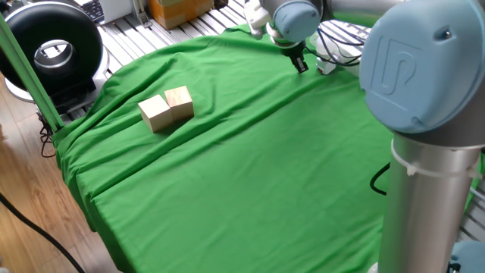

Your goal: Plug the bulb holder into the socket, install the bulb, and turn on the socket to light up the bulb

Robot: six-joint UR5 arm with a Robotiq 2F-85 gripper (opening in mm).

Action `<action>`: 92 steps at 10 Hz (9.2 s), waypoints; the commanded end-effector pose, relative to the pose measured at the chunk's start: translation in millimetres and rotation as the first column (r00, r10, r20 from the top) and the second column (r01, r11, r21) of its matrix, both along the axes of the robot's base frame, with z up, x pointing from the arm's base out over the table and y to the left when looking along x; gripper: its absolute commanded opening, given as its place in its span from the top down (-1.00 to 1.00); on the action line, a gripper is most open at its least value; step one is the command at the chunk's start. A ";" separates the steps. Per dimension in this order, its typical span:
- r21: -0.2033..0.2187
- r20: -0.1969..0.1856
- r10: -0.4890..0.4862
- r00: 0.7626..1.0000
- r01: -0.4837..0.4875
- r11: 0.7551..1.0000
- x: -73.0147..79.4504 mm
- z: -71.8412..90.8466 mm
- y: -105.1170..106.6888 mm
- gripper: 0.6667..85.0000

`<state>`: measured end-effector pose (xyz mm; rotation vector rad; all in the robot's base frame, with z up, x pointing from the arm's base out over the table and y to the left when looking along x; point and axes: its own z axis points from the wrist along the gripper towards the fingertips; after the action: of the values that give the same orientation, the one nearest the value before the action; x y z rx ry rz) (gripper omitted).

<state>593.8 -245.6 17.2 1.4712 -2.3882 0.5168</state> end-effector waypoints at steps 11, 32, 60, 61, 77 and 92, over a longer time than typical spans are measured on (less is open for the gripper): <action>-0.161 -0.009 -0.084 0.996 0.081 0.984 -21.4 4.4 -56.6 0.99; -0.053 -0.064 -0.130 0.990 0.126 0.991 -49.1 54.0 -21.6 0.99; 0.413 0.032 -0.563 0.826 0.502 0.760 -76.7 99.2 49.4 0.99; 0.414 0.008 -0.624 0.781 0.566 0.713 -82.4 99.8 54.8 0.99; 0.444 0.006 -0.729 0.684 0.652 0.615 -76.8 100.1 63.5 0.99; 0.350 0.142 -0.750 0.646 0.676 0.648 -74.6 101.9 17.3 0.99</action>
<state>518.5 -213.9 117.3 0.4419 -3.0749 0.1186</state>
